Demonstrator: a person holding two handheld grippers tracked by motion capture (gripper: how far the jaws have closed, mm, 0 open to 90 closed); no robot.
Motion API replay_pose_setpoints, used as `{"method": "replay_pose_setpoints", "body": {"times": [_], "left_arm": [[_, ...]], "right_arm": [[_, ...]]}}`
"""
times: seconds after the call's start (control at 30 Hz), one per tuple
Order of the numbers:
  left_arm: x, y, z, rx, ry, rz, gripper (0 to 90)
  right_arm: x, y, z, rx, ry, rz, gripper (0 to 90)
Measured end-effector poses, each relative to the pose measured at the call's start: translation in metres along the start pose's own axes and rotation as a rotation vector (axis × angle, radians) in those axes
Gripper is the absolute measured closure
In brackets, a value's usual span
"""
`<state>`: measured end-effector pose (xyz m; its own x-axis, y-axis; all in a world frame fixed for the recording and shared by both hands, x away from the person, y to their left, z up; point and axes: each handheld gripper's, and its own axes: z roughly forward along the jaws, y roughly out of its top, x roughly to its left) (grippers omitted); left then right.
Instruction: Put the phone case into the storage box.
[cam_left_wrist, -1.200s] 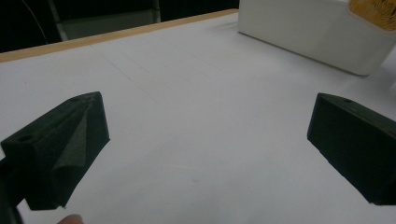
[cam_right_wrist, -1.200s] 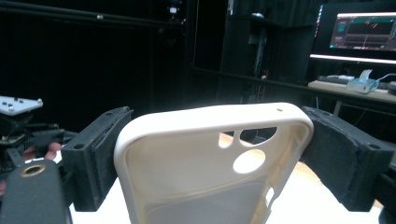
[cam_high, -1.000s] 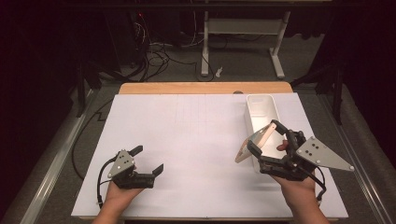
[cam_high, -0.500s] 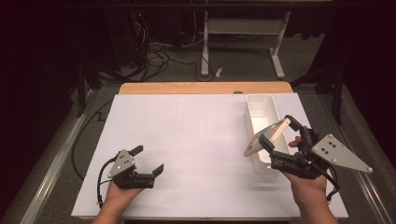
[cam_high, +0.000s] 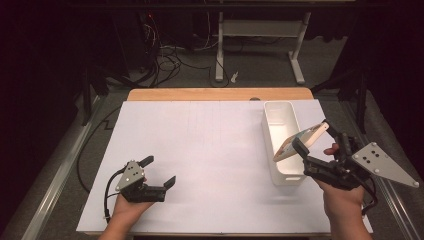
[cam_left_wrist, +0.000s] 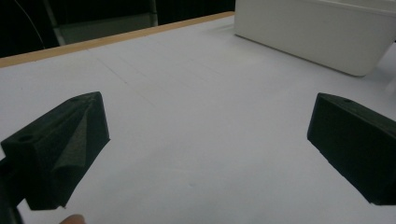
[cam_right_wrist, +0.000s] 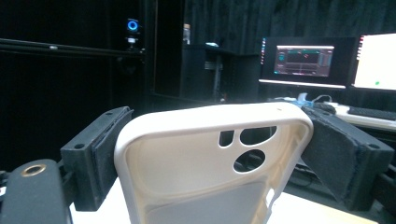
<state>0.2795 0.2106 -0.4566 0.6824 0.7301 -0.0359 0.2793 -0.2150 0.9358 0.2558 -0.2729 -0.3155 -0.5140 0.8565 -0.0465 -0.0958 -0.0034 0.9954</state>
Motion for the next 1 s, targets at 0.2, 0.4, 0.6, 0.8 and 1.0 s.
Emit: {"method": "replay_pose_setpoints", "body": {"times": [0.2,0.4,0.6,0.8,1.0], "left_arm": [[0.0,0.0,0.0,-0.001,0.0,0.001,0.2],[0.0,0.0,0.0,-0.001,0.001,-0.001,0.3],[0.001,0.0,0.001,0.003,0.003,-0.005,0.2],[0.0,-0.001,0.002,-0.008,-0.006,-0.008,0.2],[0.0,0.0,0.002,-0.021,-0.005,-0.007,0.2]], "right_arm": [[-0.008,-0.002,-0.002,0.01,-0.039,-0.007,13.3],[-0.009,0.0,-0.004,0.008,-0.061,-0.027,13.2],[-0.01,-0.002,-0.003,0.02,-0.081,-0.041,13.2],[-0.013,-0.008,0.0,0.032,-0.098,-0.035,13.2],[-0.015,-0.013,0.004,0.045,-0.114,-0.026,13.2]]}}
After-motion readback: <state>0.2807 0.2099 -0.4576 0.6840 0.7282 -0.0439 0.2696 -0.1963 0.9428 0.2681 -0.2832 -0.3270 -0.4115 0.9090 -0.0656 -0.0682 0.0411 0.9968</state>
